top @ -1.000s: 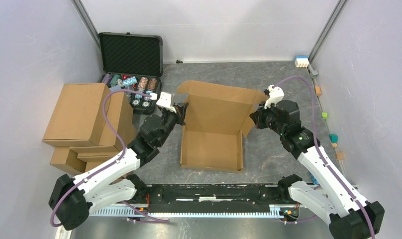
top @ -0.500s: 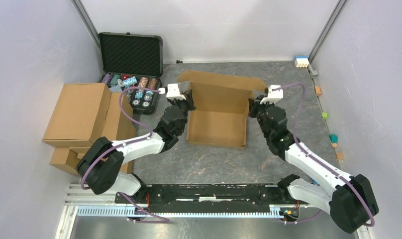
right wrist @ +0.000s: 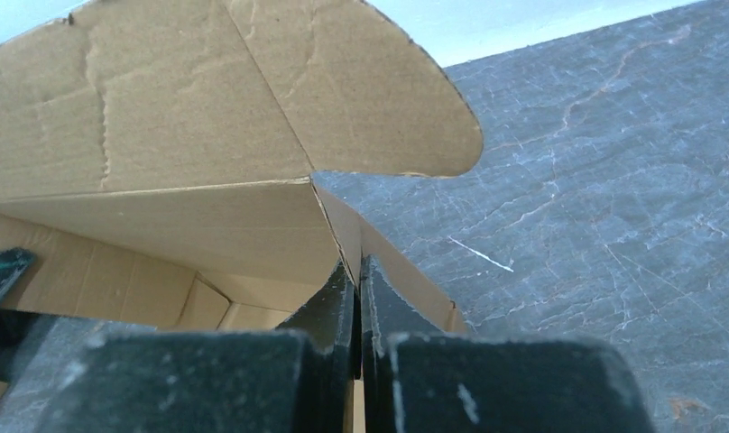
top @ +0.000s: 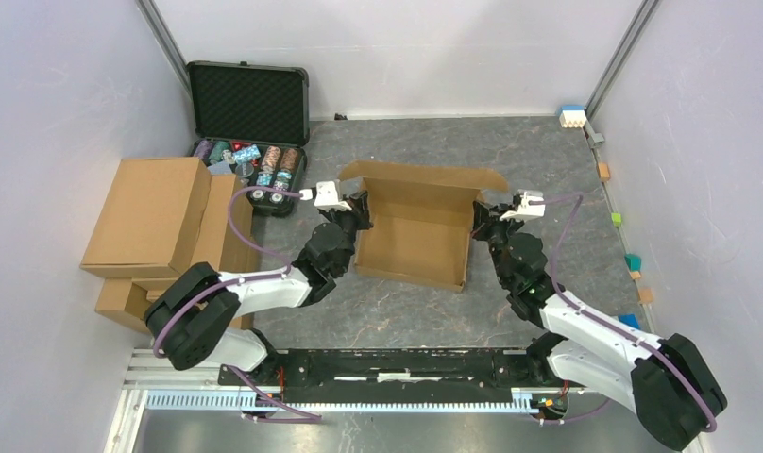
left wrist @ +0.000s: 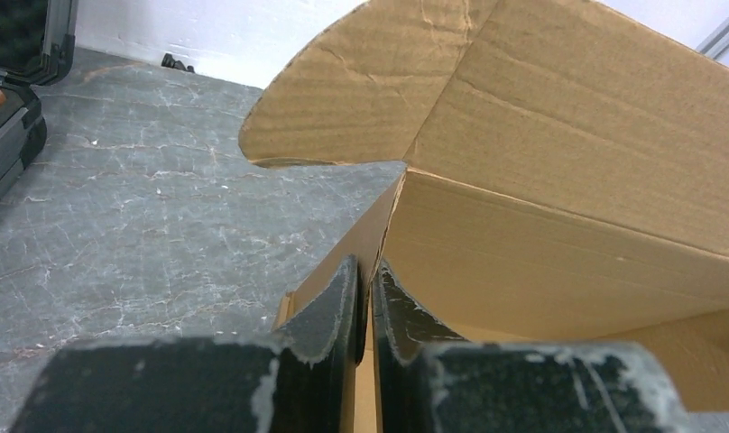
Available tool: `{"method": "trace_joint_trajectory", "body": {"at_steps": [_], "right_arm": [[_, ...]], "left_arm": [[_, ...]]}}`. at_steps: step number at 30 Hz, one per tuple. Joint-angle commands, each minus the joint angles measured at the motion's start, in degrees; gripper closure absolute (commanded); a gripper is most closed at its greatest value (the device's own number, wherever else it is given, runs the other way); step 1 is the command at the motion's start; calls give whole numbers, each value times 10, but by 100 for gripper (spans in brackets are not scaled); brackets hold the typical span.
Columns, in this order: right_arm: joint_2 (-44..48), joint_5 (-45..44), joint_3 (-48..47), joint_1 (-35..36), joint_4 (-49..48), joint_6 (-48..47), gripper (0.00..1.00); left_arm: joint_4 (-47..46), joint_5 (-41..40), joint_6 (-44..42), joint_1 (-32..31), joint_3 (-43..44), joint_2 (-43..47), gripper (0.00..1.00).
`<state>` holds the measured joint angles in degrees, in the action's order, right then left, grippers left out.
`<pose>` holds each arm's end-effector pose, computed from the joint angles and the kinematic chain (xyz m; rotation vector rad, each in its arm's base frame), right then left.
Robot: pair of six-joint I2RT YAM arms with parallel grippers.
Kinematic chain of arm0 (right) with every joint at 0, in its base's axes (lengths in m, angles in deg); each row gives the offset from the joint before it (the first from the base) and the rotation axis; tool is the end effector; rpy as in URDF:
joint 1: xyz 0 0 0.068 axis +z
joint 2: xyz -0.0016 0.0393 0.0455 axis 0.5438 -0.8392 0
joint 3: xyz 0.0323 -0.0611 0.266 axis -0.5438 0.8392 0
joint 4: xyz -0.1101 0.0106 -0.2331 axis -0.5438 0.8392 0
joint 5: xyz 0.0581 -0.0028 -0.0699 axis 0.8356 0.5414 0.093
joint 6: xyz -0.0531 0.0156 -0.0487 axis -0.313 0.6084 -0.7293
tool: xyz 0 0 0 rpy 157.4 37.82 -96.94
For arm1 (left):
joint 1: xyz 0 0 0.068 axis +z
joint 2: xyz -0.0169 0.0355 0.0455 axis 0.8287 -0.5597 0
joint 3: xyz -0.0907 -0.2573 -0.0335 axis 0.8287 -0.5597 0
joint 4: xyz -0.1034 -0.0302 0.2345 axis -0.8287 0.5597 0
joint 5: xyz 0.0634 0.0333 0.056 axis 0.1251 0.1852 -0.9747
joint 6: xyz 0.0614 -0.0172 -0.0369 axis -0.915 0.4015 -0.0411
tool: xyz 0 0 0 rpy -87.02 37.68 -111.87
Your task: Fold the paper box
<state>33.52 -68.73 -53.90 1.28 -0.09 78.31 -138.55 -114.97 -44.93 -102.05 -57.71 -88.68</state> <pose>0.2023 0.1050 0.2413 0.2057 1.5290 0.4457 0.2358 -0.1933 0.2382 -0.1665 1.5076 -0.4686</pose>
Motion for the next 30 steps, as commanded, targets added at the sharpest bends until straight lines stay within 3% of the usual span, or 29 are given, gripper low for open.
{"method": "trace_joint_trajectory", "body": {"at_steps": [1,4,10,18,21,23,30], "right_arm": [[-7,-13,-92,12,111,77,100],[-39,-6,-173,13,214,122,100],[-46,11,-195,14,221,132,100],[-8,23,-40,15,168,133,100],[14,31,-14,17,178,108,100],[30,38,-1,17,182,75,100],[63,48,36,17,190,-5,91]], "left_arm": [[6,34,26,-15,-16,29,97],[23,38,23,-15,-21,43,98],[40,36,-1,-15,-26,66,98],[36,123,-7,-17,-65,77,98],[76,135,-10,-16,-74,96,98],[133,140,-11,-17,-73,118,94],[339,155,4,-16,-47,188,68]]}}
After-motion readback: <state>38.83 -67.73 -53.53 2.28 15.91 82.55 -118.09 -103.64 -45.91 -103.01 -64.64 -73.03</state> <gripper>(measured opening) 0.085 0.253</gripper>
